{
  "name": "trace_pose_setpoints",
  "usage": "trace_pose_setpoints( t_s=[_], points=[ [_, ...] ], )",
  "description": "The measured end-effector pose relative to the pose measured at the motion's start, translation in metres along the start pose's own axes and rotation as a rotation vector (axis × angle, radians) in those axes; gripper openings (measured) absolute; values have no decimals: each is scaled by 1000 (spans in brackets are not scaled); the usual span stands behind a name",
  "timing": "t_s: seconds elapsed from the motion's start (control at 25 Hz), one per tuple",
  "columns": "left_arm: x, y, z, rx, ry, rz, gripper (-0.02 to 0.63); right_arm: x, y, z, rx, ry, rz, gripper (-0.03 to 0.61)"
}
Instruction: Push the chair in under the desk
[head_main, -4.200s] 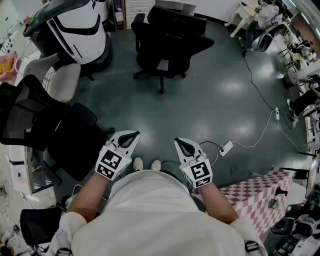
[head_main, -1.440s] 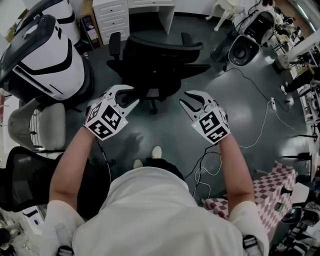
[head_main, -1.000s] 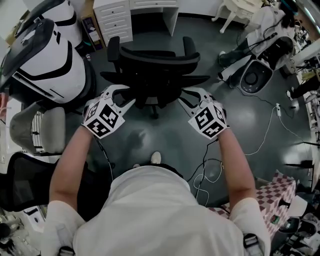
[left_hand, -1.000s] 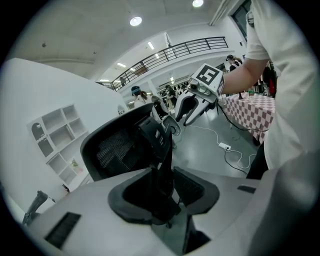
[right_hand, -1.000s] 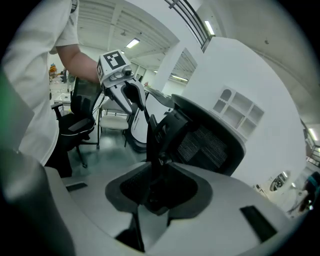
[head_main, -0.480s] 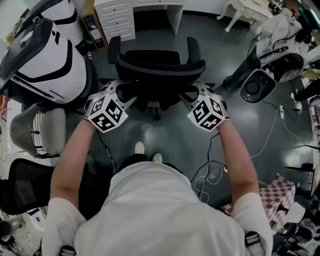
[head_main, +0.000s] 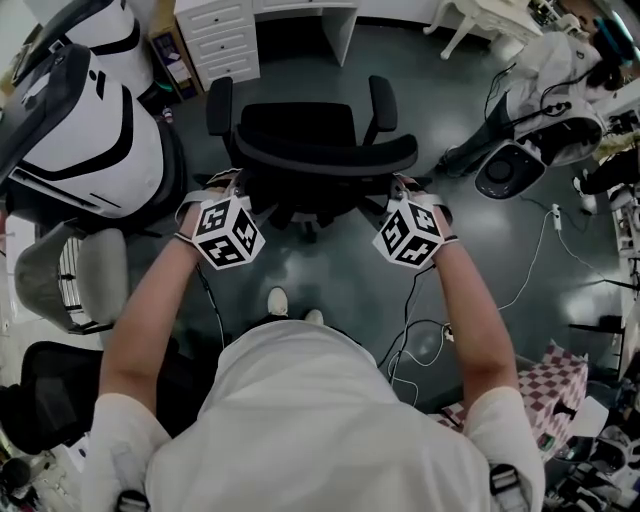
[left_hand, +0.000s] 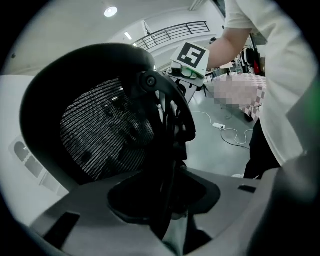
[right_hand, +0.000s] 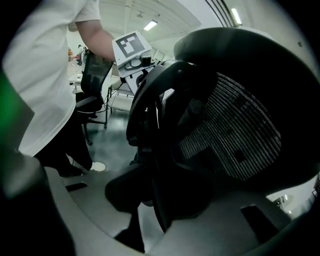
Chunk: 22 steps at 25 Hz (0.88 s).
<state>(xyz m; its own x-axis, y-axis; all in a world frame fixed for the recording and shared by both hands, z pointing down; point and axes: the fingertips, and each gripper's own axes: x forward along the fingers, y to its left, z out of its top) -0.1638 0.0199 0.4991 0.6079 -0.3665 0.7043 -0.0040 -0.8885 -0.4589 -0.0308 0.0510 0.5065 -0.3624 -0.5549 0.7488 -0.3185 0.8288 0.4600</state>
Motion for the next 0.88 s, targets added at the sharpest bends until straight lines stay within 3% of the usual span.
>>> trace_pose_setpoints(
  t_s=[0.28, 0.88],
  points=[
    [6, -1, 0, 55, 3, -4, 130, 1, -3, -3, 39, -2, 14, 103],
    [28, 31, -2, 66, 2, -33, 124, 17, -37, -10, 141, 42, -34, 115]
  ],
)
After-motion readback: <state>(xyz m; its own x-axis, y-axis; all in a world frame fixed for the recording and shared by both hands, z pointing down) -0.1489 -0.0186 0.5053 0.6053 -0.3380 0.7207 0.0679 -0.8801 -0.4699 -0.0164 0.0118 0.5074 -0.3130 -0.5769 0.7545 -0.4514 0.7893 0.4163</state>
